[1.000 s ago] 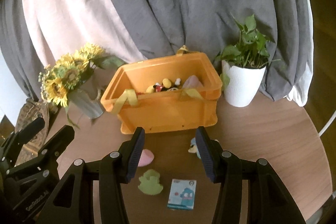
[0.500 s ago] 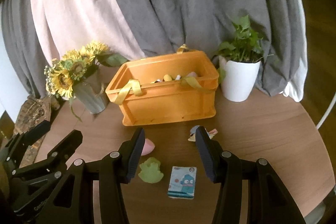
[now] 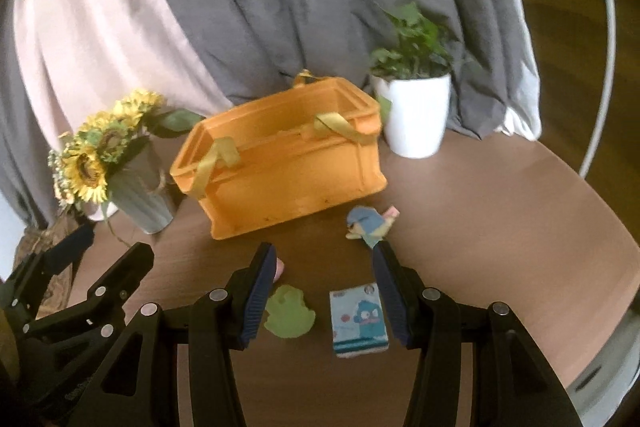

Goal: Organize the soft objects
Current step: 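Lower the right gripper to the tissue pack while the left approaches the pink sponge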

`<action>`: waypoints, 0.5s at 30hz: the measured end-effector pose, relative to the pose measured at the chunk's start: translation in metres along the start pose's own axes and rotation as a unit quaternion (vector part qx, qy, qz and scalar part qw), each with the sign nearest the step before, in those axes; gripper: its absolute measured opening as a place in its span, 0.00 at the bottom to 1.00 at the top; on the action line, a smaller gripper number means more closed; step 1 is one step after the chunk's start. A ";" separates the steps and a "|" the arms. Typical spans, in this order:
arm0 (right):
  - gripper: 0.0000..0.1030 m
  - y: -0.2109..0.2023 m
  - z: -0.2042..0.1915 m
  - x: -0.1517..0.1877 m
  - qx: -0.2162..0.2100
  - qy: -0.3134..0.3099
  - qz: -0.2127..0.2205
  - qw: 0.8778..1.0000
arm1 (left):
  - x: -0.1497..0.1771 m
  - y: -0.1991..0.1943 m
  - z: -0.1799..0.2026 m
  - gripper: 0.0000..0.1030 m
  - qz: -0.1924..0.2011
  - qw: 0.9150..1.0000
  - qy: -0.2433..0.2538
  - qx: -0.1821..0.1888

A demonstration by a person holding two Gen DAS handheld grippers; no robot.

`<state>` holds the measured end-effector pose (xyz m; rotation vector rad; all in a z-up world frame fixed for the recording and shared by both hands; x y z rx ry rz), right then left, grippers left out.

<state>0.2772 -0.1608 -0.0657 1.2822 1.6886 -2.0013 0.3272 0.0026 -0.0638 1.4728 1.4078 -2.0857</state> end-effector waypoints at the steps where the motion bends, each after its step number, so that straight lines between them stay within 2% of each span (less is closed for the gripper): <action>1: 0.50 0.001 -0.001 0.004 0.006 0.004 -0.003 1.000 | 0.003 0.003 -0.001 0.78 -0.003 1.000 0.004 0.006; 5: 0.50 0.005 -0.003 0.015 0.029 0.008 -0.009 1.000 | 0.010 0.014 -0.002 0.78 -0.018 0.999 0.020 0.021; 8: 0.53 0.009 -0.004 0.022 0.044 0.013 -0.014 0.999 | 0.014 0.019 -0.002 0.78 -0.020 0.999 0.034 0.015; 10: 0.58 0.013 -0.003 0.028 0.048 0.021 -0.021 0.998 | 0.017 0.023 -0.005 0.78 -0.024 0.999 0.025 0.018; 15: 0.58 0.026 -0.004 0.040 0.067 0.024 -0.041 0.997 | 0.023 0.041 -0.013 0.78 -0.039 0.999 0.023 0.026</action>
Point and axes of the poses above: each gripper's, at about its wrist camera, not at the fingertips, and y roughly the way its jaws point, z to its right, x to its underside, the point moved 2 cm from there along y, roughly the way its jaws point, and after that the axes turned 13 degrees about x, right-handed, at the moved point
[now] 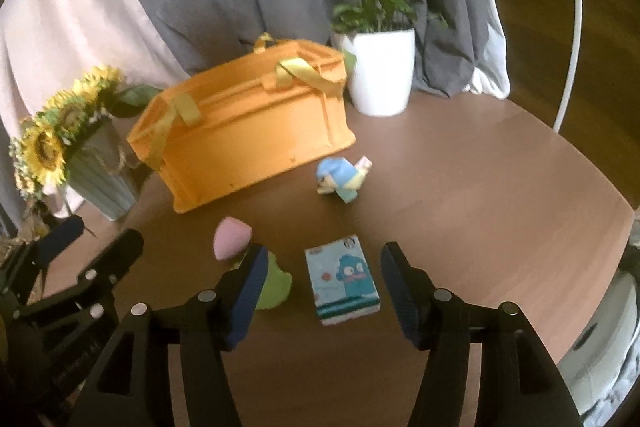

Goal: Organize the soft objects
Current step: 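Lower the right gripper to the tissue pack while the left approaches the pink sponge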

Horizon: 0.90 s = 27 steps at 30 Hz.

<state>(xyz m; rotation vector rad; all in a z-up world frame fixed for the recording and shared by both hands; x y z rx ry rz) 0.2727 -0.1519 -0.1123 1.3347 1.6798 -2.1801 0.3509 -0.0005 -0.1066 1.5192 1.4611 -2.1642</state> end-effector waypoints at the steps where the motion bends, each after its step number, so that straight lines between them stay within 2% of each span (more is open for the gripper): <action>1: 0.58 0.003 -0.001 0.001 0.002 0.000 -0.004 1.000 | 0.000 0.006 -0.001 0.78 -0.005 1.000 0.000 0.010; 10: 0.58 0.032 -0.007 0.007 0.040 -0.002 -0.031 0.999 | 0.004 0.051 -0.008 0.77 -0.048 0.998 0.005 0.042; 15: 0.58 0.047 -0.012 0.015 0.052 -0.019 -0.053 0.997 | 0.010 0.066 -0.013 0.77 -0.067 0.997 -0.012 0.043; 27: 0.58 0.064 -0.022 0.023 0.066 -0.065 -0.071 0.993 | 0.013 0.097 -0.017 0.76 -0.083 0.995 -0.008 0.058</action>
Point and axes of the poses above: each gripper's, at about its wrist camera, not at the fingertips, and y roughly the way its jaws point, z to its right, x to its underside, the point moved 2 cm from there along y, roughly the way its jaws point, and after that the axes turned 13 degrees about x, right-handed, at the moved point
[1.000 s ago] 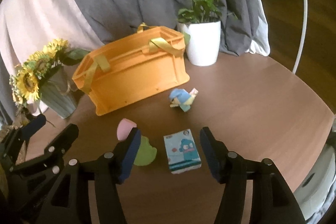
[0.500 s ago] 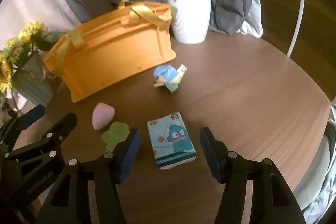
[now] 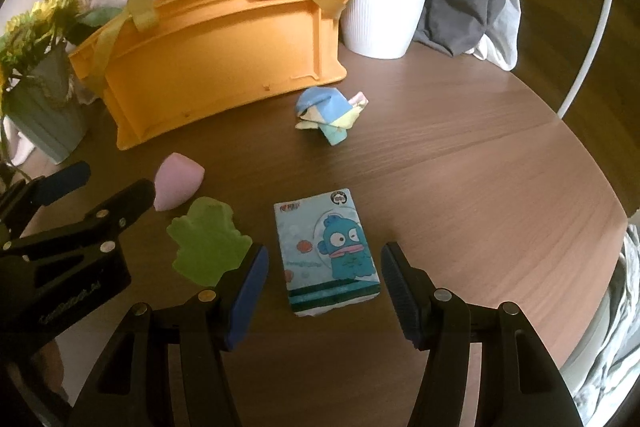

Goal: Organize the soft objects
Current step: 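Lower the right gripper to the tissue pack while the left approaches the pink sponge, then close the right gripper on the tissue pack while the left grasps the pink sponge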

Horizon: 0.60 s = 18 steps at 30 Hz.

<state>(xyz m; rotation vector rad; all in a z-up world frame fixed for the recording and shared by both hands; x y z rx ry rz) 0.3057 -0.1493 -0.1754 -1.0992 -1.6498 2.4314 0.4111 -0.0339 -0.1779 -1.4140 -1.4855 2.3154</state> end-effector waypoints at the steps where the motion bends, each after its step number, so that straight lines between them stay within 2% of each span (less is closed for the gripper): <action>1: 0.58 0.002 0.000 0.000 0.000 0.000 -0.002 1.000 | -0.001 0.003 -0.001 0.76 -0.003 1.000 -0.001 0.002; 6: 0.58 0.013 0.002 0.000 0.004 0.006 -0.016 1.000 | -0.002 0.015 -0.002 0.75 -0.014 1.000 0.001 0.007; 18: 0.58 0.023 -0.005 -0.003 -0.025 0.005 -0.027 0.999 | -0.008 0.034 -0.005 0.72 -0.031 0.999 0.008 0.021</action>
Point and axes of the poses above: each gripper's, at about its wrist camera, not at the fingertips, and y roughly the way its jaws point, z to its right, x to its underside, the point moved 2 cm from there along y, roughly the way its jaws point, and after that the axes turned 13 degrees about x, right-handed, at the moved point
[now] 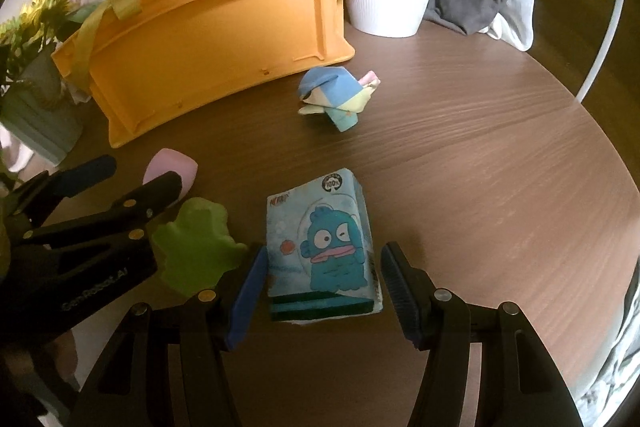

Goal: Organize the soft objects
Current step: 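Close the right gripper on the tissue pack while the left grasps the pink sponge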

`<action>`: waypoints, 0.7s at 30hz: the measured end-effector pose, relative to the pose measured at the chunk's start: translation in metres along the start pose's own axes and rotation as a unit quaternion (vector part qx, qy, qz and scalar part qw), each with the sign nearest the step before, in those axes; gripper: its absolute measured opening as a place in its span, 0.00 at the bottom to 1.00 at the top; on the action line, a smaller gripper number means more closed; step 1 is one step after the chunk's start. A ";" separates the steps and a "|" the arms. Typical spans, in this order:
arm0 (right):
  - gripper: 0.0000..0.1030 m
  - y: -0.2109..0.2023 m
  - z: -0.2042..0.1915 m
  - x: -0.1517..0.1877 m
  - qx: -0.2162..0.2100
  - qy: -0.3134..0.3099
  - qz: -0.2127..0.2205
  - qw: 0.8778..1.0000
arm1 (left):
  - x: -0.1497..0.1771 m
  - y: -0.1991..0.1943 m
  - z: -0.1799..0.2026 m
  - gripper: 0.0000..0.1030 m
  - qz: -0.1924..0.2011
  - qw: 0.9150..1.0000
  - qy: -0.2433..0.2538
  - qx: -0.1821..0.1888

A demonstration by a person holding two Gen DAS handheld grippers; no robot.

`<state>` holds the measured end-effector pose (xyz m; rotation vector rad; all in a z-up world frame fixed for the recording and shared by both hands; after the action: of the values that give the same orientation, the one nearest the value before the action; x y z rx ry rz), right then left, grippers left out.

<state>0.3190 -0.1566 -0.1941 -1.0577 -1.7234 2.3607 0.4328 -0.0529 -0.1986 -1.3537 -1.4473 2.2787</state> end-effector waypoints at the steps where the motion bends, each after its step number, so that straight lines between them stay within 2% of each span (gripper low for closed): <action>1: 0.58 0.000 -0.001 0.000 -0.002 -0.001 0.000 1.000 | 0.000 0.001 0.000 0.70 -0.001 1.000 0.000 0.002; 8: 0.58 0.010 -0.001 -0.003 -0.021 0.011 -0.017 1.000 | -0.002 0.006 -0.002 0.62 -0.008 1.000 0.000 0.014; 10: 0.56 0.010 0.000 -0.004 -0.023 0.014 -0.016 1.000 | -0.002 0.008 -0.001 0.54 -0.012 1.000 0.002 0.024; 12: 0.49 0.008 0.001 -0.004 -0.026 0.016 -0.011 0.999 | -0.002 0.010 0.000 0.48 -0.016 0.999 -0.001 0.033; 15: 0.46 0.006 0.000 -0.004 -0.025 0.014 -0.007 1.000 | -0.002 0.012 0.001 0.38 -0.019 0.999 0.001 0.039; 21: 0.41 0.006 0.003 -0.006 -0.023 0.015 -0.003 1.000 | 0.000 0.008 0.003 0.36 -0.018 0.999 0.005 0.040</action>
<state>0.3241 -0.1635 -0.1960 -1.0882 -1.7759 2.2999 0.4331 -0.0593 -0.2042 -1.3049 -1.3494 2.2785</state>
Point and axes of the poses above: each gripper's, at about its wrist camera, not at the fingertips, and y roughly the way its jaws point, z to its right, x to its underside, the point moved 2 cm from there along y, roughly the way its jaws point, and after that the axes turned 13 degrees about x, right-handed, at the moved point
